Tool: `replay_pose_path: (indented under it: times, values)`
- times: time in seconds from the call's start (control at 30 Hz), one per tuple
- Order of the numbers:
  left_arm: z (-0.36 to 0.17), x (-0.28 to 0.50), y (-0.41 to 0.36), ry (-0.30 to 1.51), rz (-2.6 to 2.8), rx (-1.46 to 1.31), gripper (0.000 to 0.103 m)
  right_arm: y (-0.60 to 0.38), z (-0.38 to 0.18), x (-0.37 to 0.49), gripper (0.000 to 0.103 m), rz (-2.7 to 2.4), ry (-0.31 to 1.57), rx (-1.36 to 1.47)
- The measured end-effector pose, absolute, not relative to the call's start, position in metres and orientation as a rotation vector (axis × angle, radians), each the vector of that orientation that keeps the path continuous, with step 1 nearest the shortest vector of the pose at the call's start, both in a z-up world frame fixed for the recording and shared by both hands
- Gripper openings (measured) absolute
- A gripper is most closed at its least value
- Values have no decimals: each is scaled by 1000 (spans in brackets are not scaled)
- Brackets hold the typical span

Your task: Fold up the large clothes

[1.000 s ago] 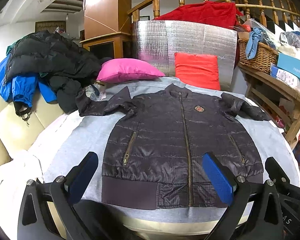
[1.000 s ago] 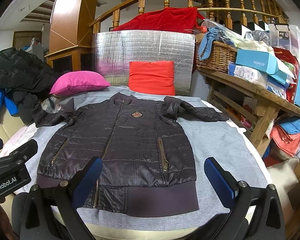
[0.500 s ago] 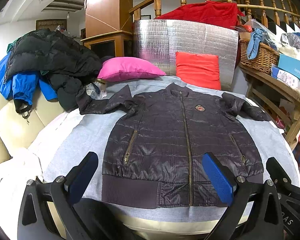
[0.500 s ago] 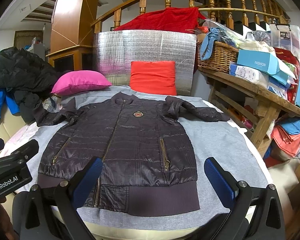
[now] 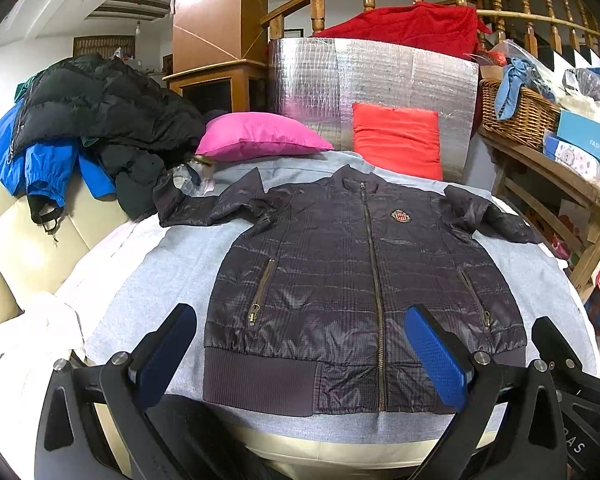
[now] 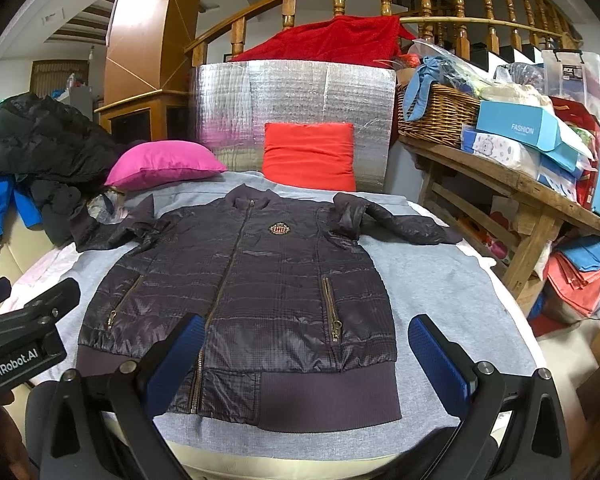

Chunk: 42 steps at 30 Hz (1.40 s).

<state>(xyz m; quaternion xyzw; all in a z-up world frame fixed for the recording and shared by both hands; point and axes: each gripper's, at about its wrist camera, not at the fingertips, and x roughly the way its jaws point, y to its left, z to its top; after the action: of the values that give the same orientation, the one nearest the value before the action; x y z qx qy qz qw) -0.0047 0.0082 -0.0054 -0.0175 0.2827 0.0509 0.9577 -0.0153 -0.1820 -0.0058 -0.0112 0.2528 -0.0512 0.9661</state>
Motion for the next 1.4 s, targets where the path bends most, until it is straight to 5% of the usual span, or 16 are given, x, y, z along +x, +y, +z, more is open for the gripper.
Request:
replay_pose_path:
  times: [1.0,1.4]
  values:
    - [-25,7,12,624,69,-57,103,-190,-15,-11,103,-44,542,16]
    - [-86,78,8,795,73,-6,103,-321,-93,44,103,165,745,699]
